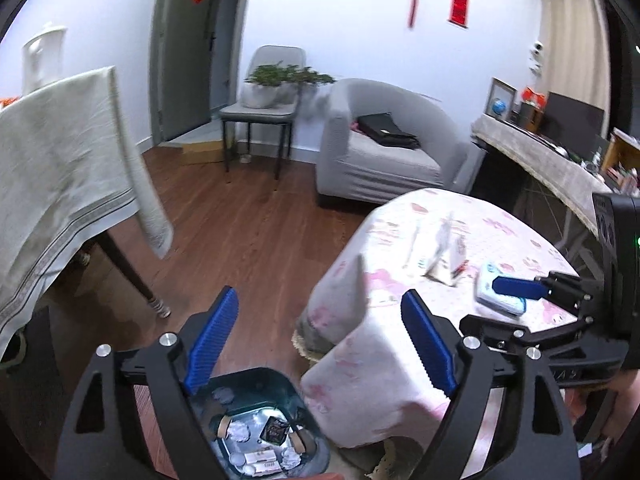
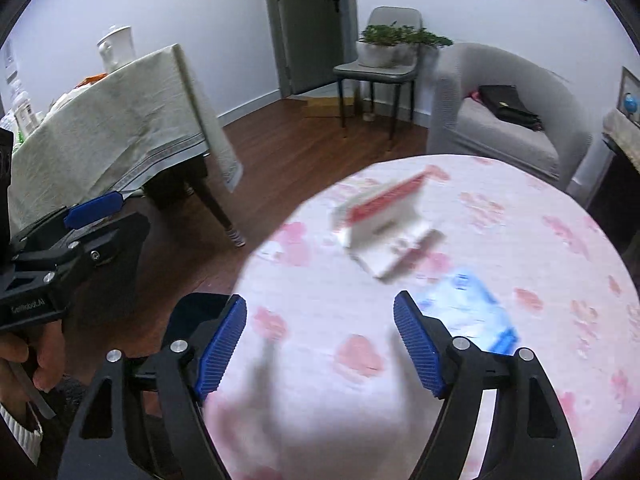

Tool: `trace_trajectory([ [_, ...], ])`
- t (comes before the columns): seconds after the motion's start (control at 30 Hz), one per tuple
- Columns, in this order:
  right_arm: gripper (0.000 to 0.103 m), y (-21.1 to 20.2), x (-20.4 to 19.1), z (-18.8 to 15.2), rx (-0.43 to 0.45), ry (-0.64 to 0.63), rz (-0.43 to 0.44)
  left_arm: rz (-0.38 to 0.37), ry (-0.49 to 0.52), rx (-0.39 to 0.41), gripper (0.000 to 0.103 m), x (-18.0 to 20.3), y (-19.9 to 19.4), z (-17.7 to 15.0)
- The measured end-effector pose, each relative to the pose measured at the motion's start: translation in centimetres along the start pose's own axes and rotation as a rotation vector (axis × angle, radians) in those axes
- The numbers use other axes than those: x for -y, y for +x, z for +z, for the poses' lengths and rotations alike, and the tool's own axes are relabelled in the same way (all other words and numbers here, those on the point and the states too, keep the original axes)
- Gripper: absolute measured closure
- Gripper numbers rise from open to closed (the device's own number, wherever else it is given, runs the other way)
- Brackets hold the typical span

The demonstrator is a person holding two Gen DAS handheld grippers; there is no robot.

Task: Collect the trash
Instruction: 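Move both open tools from the bin back over the table, then grasp the white carton with the left tool while the right tool grasps the blue tissue packet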

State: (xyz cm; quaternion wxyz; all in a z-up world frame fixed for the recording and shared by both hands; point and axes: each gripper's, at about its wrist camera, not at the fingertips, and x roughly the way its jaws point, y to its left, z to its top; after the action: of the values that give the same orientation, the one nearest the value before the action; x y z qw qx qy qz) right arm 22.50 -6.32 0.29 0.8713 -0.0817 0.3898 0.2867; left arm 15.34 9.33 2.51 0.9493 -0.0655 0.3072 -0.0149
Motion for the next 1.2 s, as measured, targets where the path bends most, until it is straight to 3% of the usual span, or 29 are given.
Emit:
trace_trajectory([
  [0.3,0.019,-2.2,4.5,-1.6,0.023,-0.057,-0.052,-0.131,0.11,0.044,0.017,5.1,2.0,1.3],
  [0.6,0.017,-4.0,8.8,-2.4,0.044,-0.02,-0.037,-0.232,0.129,-0.013,0.029,7.3,5.6,1.3],
  [0.73,0.017,-4.5,10.3,-2.6,0.053,0.016,-0.029,-0.224,0.164,-0.021,0.043,8.4,6.8,1.5],
  [1.2,0.017,-3.5,11.5,-2.6,0.02,0.006,-0.014,-0.2,0.254,-0.105,0.061,9.8,11.0,1.8],
])
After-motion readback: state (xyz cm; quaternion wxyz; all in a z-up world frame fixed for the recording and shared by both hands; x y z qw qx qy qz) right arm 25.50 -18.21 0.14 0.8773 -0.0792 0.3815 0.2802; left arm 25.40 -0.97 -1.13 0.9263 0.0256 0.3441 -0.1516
